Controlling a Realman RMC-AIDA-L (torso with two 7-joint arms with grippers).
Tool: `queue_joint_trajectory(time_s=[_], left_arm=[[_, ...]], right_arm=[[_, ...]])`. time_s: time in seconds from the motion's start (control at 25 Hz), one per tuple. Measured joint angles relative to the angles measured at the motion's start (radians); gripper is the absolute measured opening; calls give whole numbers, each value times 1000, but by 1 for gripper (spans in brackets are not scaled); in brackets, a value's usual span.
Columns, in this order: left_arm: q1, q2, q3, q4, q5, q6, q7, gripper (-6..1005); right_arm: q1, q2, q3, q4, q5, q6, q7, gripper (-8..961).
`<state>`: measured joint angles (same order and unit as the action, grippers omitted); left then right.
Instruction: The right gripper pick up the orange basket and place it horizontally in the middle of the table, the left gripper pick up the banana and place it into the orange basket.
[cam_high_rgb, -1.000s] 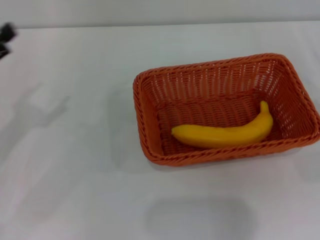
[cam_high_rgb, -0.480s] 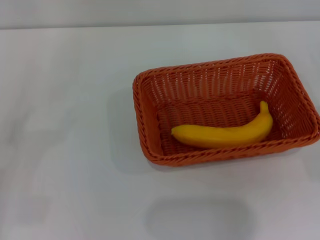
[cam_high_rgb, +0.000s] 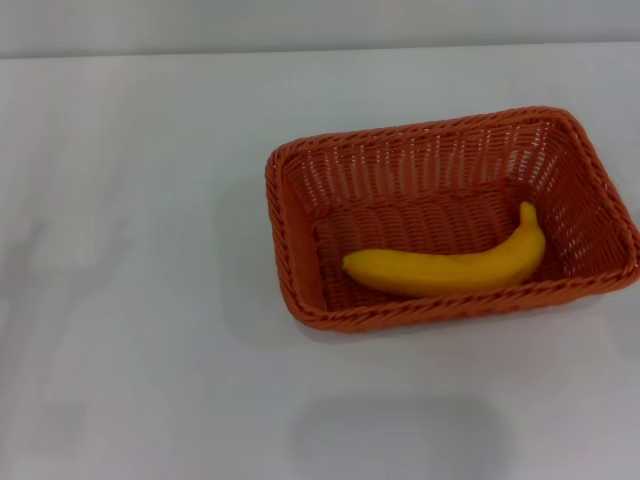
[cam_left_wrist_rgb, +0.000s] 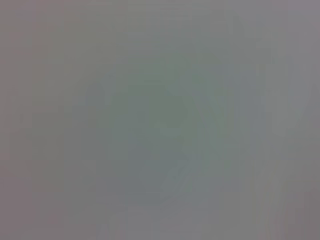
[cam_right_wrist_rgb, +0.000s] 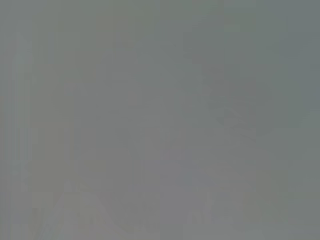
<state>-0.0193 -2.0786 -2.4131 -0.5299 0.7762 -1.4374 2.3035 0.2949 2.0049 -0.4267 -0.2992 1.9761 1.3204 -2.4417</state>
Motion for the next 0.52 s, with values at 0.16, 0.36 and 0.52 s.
queue_joint_trajectory(time_s=[0.16,0.36,0.52], left_arm=[[-6,0,0,2,1,1,-1,884],[-21,0,-1,32,-6,-5,2,884],[-23,-1,-1,33,-10,-17,0,884]], right_arm=[[-1,0,1,-6,0,7,0,754],[-6,0,0,-9,0,9,0,754],[-7,0,0,-9,0,15,0,754]])
